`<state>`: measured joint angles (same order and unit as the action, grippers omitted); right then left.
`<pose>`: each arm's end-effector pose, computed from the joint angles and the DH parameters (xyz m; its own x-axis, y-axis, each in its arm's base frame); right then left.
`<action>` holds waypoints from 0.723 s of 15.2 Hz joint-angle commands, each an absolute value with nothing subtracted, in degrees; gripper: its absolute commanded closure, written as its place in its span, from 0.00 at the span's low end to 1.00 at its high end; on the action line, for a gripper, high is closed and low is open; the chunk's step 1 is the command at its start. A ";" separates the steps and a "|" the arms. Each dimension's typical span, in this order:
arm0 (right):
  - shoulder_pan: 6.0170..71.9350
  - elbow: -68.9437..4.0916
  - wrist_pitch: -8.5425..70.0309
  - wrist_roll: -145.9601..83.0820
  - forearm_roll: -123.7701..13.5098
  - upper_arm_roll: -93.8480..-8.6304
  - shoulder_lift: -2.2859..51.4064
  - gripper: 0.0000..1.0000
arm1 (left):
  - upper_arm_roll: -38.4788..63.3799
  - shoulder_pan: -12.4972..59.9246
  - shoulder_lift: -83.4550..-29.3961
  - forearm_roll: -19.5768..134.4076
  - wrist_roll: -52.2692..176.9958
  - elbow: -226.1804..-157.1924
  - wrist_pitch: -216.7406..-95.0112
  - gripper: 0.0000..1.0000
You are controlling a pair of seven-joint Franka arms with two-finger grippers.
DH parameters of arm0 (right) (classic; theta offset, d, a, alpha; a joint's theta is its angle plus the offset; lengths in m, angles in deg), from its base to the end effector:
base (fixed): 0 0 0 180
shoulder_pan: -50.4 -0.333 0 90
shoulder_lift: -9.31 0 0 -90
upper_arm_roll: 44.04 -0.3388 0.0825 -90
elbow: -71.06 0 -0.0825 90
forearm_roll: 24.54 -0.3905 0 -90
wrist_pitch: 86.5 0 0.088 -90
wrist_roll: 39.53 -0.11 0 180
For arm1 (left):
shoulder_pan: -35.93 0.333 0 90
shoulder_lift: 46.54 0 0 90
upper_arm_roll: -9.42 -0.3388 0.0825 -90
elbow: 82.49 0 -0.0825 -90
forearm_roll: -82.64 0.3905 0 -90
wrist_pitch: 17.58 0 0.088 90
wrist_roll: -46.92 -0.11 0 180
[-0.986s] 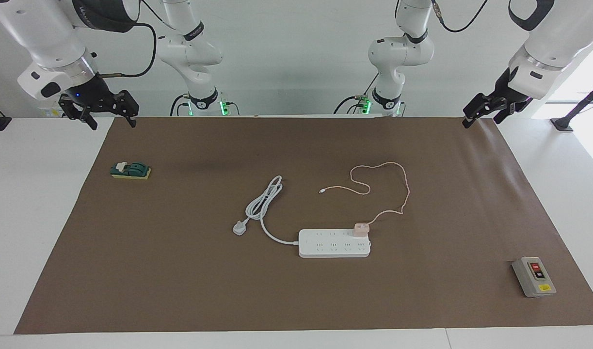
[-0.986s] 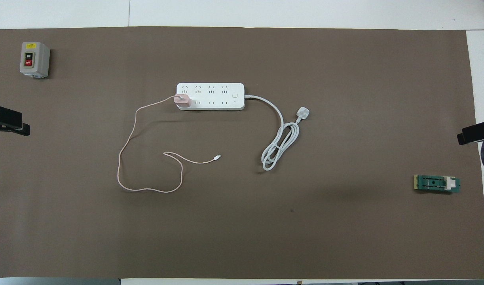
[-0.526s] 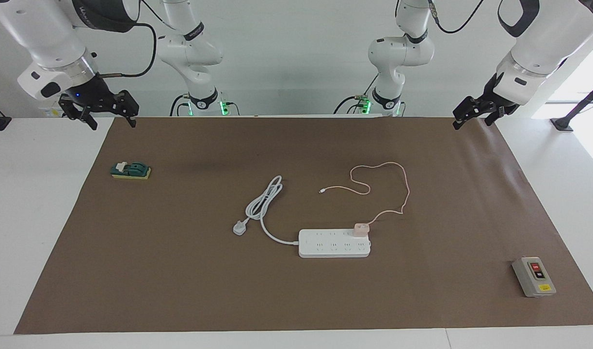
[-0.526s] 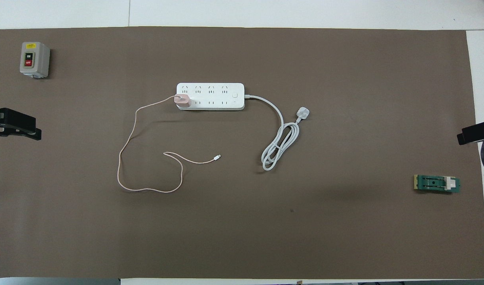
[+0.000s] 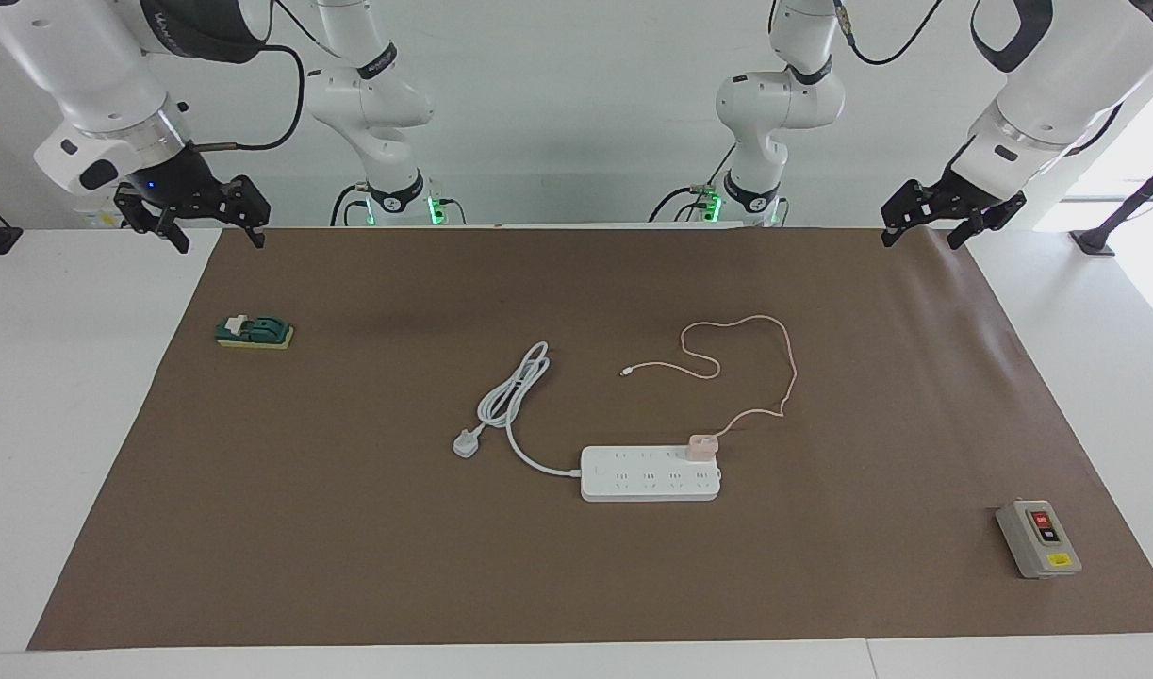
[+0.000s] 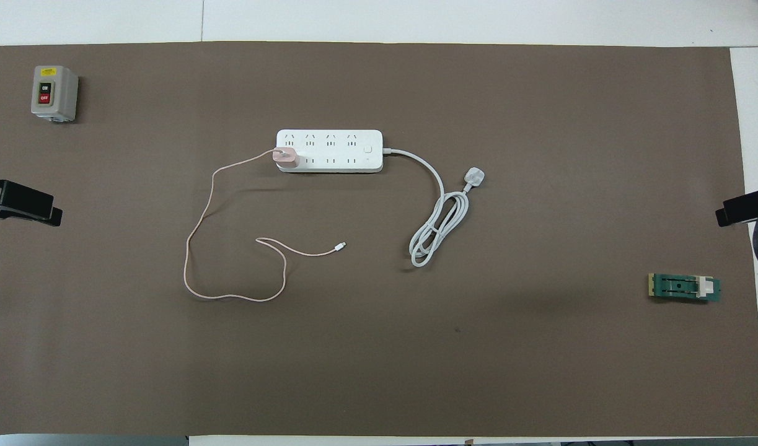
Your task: Plug charger into power strip
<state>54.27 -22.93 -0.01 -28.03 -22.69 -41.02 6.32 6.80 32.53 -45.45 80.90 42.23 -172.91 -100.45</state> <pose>0.5313 -0.0687 0.6347 0.9934 0.0790 -0.0830 0.0804 -0.9967 0.0133 0.5405 -0.0107 0.6412 0.9890 -0.0991 -0.1095 -0.0952 -0.9946 0.0403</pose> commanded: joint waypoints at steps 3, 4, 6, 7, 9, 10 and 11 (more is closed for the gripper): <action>54.80 -22.37 -1.34 -28.71 -21.64 -41.58 6.58 0.00 | 6.17 31.80 -43.64 81.76 41.12 -175.74 -107.40 0.00; 54.80 -22.37 -1.34 -28.71 -21.64 -41.58 6.58 0.00 | 6.17 31.80 -43.81 81.76 41.29 -175.57 -108.36 0.00; 54.80 -22.37 -1.34 -28.71 -21.64 -41.58 6.58 0.00 | 6.17 31.62 -43.82 81.85 41.38 -175.65 -107.77 0.00; 54.80 -22.28 -1.34 -28.63 -21.64 -41.58 6.58 0.00 | 6.08 31.54 -43.64 81.85 41.38 -175.65 -106.45 0.00; 54.80 -22.37 -1.34 -28.71 -21.64 -41.58 6.58 0.00 | 6.08 31.36 -43.73 82.11 41.38 -175.56 -104.08 0.00; 54.80 -22.37 -1.25 -28.71 -21.64 -41.58 6.58 0.00 | 6.08 31.27 -43.82 82.11 41.47 -175.56 -103.19 0.00; 54.80 -22.28 -1.34 -28.71 -21.64 -41.58 6.58 0.00 | 6.08 31.19 -43.90 82.11 41.47 -175.56 -102.49 0.00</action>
<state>54.27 -22.93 -0.01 -28.03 -22.69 -41.02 6.32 6.81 32.37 -45.42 80.92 42.07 -173.76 -103.97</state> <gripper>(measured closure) 0.000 0.000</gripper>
